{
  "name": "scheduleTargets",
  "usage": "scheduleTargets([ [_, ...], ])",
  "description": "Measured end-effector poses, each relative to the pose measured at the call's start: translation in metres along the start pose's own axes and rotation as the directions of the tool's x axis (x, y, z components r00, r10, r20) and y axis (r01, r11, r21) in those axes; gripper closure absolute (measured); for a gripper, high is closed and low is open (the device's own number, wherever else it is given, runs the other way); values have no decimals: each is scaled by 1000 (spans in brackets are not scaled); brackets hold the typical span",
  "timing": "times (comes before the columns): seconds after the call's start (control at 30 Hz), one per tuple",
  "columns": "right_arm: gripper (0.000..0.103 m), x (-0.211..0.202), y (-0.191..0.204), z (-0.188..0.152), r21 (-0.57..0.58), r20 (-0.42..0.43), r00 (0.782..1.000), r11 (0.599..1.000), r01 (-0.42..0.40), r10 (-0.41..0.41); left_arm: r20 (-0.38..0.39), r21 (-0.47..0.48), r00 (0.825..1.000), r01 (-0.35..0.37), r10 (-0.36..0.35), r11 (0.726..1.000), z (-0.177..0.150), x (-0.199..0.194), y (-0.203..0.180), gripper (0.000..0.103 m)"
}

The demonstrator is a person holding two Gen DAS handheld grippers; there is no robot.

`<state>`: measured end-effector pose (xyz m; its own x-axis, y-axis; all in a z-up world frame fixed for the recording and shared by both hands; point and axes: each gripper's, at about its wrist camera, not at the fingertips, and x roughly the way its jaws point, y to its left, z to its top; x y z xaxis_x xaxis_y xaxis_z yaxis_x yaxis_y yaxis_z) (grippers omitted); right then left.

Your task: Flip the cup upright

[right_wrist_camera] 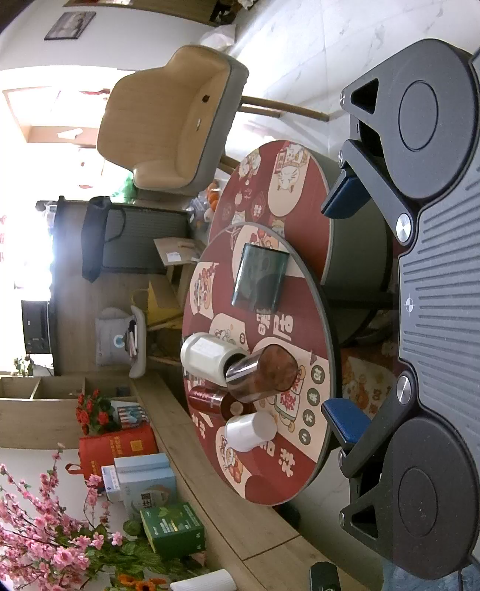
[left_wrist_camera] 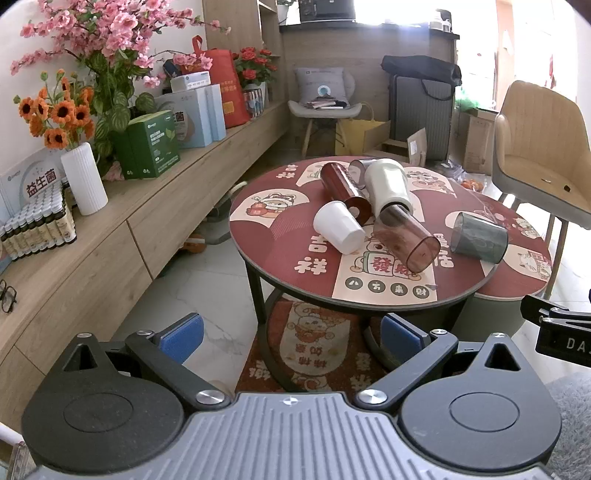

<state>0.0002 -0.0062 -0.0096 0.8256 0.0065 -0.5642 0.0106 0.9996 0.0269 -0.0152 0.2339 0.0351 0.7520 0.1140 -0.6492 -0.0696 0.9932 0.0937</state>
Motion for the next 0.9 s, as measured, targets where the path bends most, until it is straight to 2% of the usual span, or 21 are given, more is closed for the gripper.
scheduleTargets([
  [0.83, 0, 7, 5, -7, -4, -11, 1000, 1000, 10, -10, -2, 3, 1000, -1, 1, 1000, 0, 0, 0, 0],
  [0.9, 0, 4, 5, 0, -2, -11, 1000, 1000, 11, -11, -1, 3, 1000, -1, 1, 1000, 0, 0, 0, 0],
])
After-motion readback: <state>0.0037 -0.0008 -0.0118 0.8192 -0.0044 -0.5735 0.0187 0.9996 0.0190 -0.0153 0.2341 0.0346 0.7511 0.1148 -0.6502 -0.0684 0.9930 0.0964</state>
